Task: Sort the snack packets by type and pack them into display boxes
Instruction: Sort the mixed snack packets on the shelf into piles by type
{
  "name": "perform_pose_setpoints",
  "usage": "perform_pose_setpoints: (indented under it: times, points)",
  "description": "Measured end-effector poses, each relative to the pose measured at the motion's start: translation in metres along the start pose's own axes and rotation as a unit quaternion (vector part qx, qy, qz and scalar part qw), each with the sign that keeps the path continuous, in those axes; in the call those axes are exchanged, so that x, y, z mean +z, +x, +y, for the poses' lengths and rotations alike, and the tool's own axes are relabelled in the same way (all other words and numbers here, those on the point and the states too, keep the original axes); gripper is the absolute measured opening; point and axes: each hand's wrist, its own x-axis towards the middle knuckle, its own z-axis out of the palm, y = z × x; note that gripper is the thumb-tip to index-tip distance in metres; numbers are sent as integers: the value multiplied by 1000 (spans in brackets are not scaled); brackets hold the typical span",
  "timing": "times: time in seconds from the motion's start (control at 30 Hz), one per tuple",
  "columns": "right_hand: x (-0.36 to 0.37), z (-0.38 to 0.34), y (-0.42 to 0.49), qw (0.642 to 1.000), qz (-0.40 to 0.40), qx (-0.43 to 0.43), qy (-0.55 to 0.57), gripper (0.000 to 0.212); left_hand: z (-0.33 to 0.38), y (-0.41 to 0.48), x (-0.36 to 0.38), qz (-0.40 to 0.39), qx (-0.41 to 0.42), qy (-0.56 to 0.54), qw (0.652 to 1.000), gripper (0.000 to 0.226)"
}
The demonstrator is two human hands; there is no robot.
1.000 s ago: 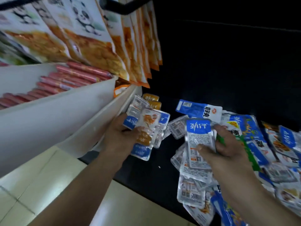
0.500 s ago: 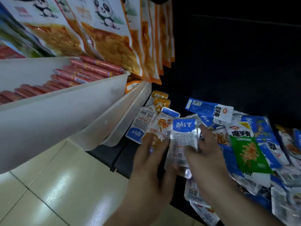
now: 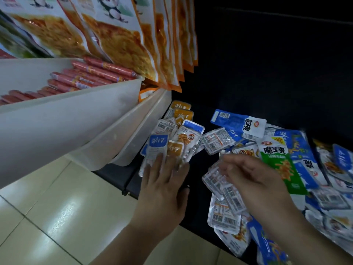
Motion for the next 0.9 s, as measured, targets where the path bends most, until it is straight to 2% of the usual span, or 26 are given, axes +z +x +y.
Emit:
perform_pose_setpoints:
  times: [0.07, 0.17, 0.27, 0.33, 0.4, 0.47, 0.5, 0.6, 0.7, 0.77, 0.83, 0.9]
  points:
    - [-10, 3, -3, 999, 16, -21, -37, 22, -10, 3, 8, -8, 20, 15, 1000, 50]
    - [-24, 7, -5, 996, 41, -28, -77, 24, -19, 14, 6, 12, 17, 47, 999, 52]
    - [-41, 13, 0, 984, 46, -48, -165, 20, 8, 20, -8, 58, 25, -56, 996, 42]
    - [-57, 18, 2, 963, 51, -85, -251, 23, 40, 21, -13, 23, -7, -144, 989, 41]
    - [-74, 25, -1, 921, 39, -88, -377, 43, 63, 21, -7, -42, -77, -198, 976, 50]
    - [-86, 30, -9, 874, -18, -41, -483, 71, 75, 24, 3, -74, -139, -215, 964, 64]
    - [-90, 32, -14, 856, -54, -5, -513, 80, 78, 28, 7, -82, -164, -228, 956, 64]
    - [-101, 48, -22, 846, -94, 35, -523, 85, 94, 37, 12, -113, -205, -318, 919, 31]
    - [-111, 63, -25, 853, -29, -29, -521, 83, 116, 41, 19, -108, -156, -322, 928, 32]
    - [-119, 70, -25, 857, 12, -67, -512, 85, 130, 41, 24, -115, -142, -346, 920, 29]
    - [-124, 76, -24, 846, 0, -74, -527, 79, 140, 42, 27, -111, -176, -389, 897, 16]
    - [-129, 83, -21, 854, -1, -81, -514, 70, 142, 44, 26, -91, -231, -426, 870, 10]
